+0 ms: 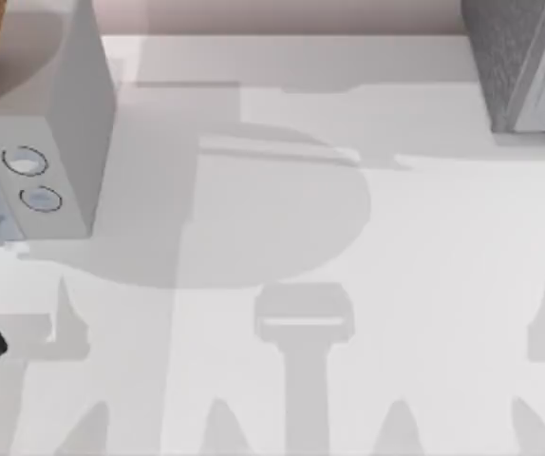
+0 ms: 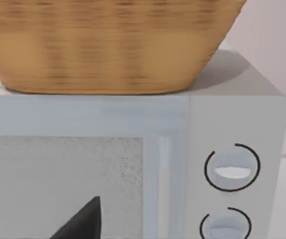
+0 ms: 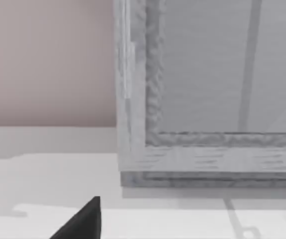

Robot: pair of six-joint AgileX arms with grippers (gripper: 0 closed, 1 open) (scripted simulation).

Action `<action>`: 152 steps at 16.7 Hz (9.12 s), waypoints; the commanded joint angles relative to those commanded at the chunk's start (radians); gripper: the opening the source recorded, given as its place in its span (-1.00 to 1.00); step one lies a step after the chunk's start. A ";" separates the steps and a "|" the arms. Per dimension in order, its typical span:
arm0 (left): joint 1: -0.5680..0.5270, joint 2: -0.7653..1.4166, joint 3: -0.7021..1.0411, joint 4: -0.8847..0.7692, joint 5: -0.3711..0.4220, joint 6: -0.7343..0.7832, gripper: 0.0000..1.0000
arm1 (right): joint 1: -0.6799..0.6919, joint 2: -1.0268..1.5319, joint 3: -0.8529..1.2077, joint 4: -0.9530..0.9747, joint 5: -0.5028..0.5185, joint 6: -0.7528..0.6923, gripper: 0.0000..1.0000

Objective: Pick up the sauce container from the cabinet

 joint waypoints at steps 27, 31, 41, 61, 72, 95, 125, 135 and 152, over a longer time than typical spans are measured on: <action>0.000 0.000 0.000 0.000 0.000 0.000 1.00 | 0.182 1.310 1.723 -0.411 0.195 0.016 1.00; 0.000 0.000 0.000 0.000 0.000 0.000 1.00 | 0.185 1.327 1.742 -0.417 0.197 0.016 1.00; 0.000 0.000 0.000 0.000 0.000 0.000 1.00 | 0.363 1.482 1.866 -0.391 0.387 0.022 1.00; 0.000 0.000 0.000 0.000 0.000 0.000 1.00 | 0.329 1.734 2.122 -0.398 0.357 0.023 1.00; 0.000 0.000 0.000 0.000 0.000 0.000 1.00 | 0.329 1.734 2.122 -0.398 0.357 0.023 -0.66; 0.000 0.000 0.000 0.000 0.000 0.000 1.00 | 0.468 1.589 2.124 -0.545 0.493 0.029 -1.00; 0.000 0.000 0.000 0.000 0.000 0.000 1.00 | 0.515 1.039 1.661 -0.558 0.533 0.030 -1.00; 0.000 0.000 0.000 0.000 0.000 0.000 1.00 | 0.222 0.446 0.712 -0.240 0.230 0.009 -1.00; 0.000 0.000 0.000 0.000 0.000 0.000 1.00 | 0.003 0.005 -0.001 -0.002 0.001 0.002 -1.00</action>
